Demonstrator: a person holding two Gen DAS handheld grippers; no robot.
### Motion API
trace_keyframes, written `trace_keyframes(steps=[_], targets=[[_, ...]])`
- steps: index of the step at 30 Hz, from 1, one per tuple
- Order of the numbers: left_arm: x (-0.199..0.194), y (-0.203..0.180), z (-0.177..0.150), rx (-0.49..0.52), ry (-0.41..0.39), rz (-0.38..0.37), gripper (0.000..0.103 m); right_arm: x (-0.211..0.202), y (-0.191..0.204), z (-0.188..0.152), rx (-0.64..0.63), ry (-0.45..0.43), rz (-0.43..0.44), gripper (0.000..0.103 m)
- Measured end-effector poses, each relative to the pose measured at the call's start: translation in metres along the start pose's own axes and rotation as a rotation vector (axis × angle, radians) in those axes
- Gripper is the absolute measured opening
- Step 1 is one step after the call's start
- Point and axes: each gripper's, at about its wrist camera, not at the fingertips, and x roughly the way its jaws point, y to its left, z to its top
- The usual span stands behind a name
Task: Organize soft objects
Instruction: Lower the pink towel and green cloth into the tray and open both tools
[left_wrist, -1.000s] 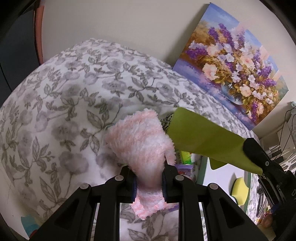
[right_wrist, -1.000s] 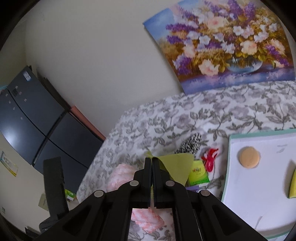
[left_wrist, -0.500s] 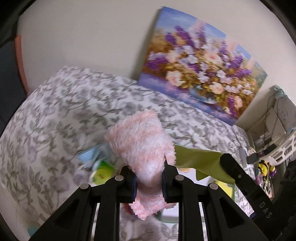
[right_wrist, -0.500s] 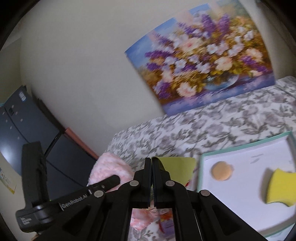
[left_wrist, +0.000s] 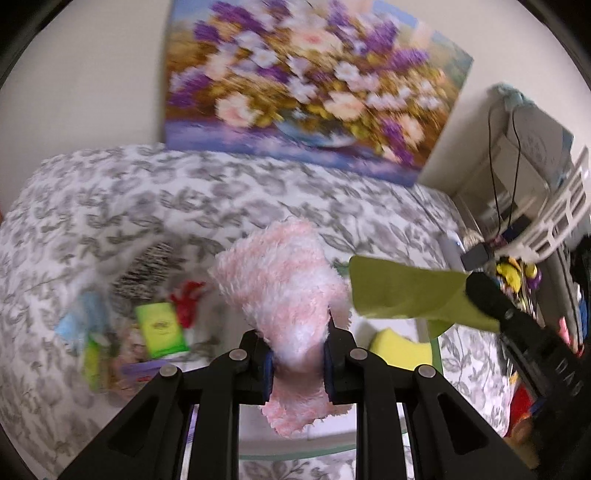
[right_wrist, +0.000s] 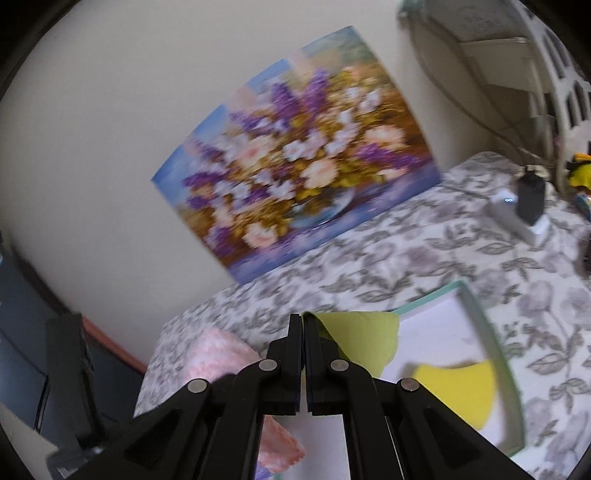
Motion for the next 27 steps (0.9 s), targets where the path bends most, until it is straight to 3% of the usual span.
trace_keyframes(steps=[5,18,27], targets=[[0.039,-0.013,-0.006,0.031,0.066,-0.018,0.022,0.02,-0.022,-0.005,0.023,0.052,-0.07,0.001],[0.098,0.003,-0.019,0.006,0.165,0.013,0.022,0.086,-0.05,-0.048,-0.011,0.282,-0.235,0.001],[0.121,0.004,-0.029,0.031,0.203,0.053,0.023,0.101,-0.057,-0.06,-0.025,0.347,-0.283,0.002]])
